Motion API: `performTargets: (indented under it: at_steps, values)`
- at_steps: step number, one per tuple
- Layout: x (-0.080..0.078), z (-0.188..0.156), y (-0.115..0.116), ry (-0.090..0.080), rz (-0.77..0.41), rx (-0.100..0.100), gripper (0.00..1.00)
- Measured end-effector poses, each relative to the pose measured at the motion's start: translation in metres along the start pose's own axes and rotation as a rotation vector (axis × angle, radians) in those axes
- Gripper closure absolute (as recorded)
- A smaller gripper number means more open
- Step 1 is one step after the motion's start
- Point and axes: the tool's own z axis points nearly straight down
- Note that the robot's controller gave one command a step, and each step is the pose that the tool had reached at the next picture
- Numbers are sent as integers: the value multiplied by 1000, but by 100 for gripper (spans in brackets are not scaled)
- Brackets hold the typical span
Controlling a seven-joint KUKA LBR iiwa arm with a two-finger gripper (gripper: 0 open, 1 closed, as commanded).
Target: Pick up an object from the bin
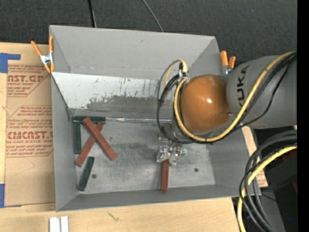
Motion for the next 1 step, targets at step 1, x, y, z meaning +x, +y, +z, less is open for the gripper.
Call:
performTargets:
  at_steps: [1]
  values:
    - [53,-167,-18,0,-132,-6,100]
